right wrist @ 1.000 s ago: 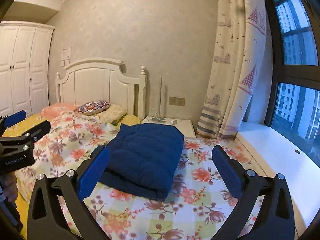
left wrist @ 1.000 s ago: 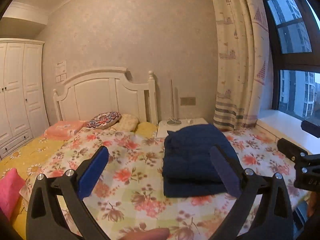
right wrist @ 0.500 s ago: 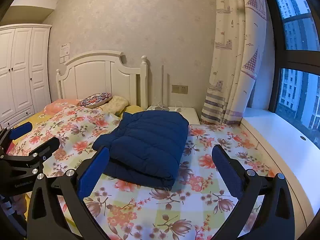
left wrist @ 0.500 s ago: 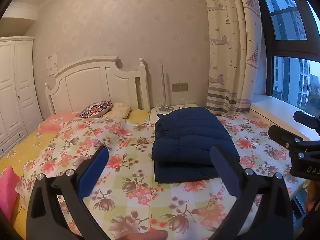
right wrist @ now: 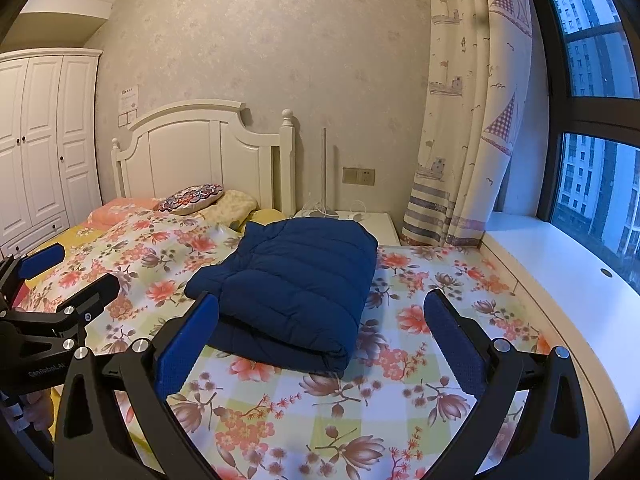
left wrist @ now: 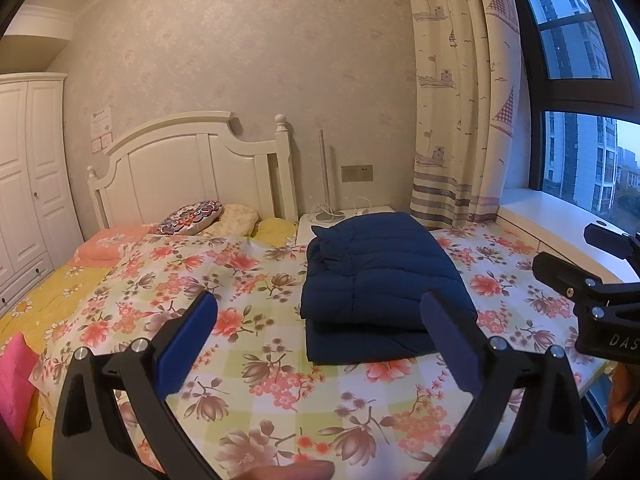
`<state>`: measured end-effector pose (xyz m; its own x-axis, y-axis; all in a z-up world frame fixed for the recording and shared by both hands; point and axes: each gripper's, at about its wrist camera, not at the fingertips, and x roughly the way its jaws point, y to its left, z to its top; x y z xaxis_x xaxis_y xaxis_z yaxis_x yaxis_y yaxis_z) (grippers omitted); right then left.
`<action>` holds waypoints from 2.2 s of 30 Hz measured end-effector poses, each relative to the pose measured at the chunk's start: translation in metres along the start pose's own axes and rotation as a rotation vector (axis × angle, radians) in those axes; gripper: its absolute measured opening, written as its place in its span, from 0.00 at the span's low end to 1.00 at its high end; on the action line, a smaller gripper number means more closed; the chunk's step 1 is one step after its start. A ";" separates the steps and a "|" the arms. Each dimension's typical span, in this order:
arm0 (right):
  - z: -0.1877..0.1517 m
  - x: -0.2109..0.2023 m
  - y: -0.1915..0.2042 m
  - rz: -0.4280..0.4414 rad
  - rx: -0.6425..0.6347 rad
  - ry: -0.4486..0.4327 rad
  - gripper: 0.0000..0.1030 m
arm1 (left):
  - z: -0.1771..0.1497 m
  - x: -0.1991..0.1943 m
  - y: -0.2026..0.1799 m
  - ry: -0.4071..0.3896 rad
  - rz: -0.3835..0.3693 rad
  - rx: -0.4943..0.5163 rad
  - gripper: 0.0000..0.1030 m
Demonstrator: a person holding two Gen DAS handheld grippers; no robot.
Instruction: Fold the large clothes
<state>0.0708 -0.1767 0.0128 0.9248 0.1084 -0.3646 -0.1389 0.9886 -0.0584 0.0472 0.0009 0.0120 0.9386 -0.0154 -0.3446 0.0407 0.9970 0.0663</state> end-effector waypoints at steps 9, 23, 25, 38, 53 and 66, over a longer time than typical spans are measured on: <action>-0.001 0.000 0.001 0.002 0.002 0.003 0.96 | 0.000 0.000 0.000 0.002 0.000 -0.001 0.98; -0.004 0.001 0.004 0.003 0.007 0.008 0.96 | -0.005 0.002 -0.001 0.014 0.003 -0.010 0.98; -0.004 0.001 0.005 0.004 0.007 0.009 0.96 | -0.005 0.002 -0.001 0.014 0.002 -0.011 0.98; -0.005 0.001 0.008 0.003 0.008 0.010 0.96 | -0.004 0.001 -0.003 0.015 0.005 -0.011 0.98; -0.009 0.000 0.012 0.008 0.014 0.017 0.96 | -0.006 0.001 0.001 0.001 0.000 0.013 0.98; -0.014 0.004 0.016 0.016 0.019 0.035 0.96 | -0.007 0.003 0.000 0.006 -0.014 0.020 0.98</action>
<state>0.0668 -0.1624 -0.0028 0.9096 0.1208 -0.3975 -0.1465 0.9886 -0.0349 0.0476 0.0010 0.0039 0.9360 -0.0293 -0.3509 0.0610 0.9950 0.0797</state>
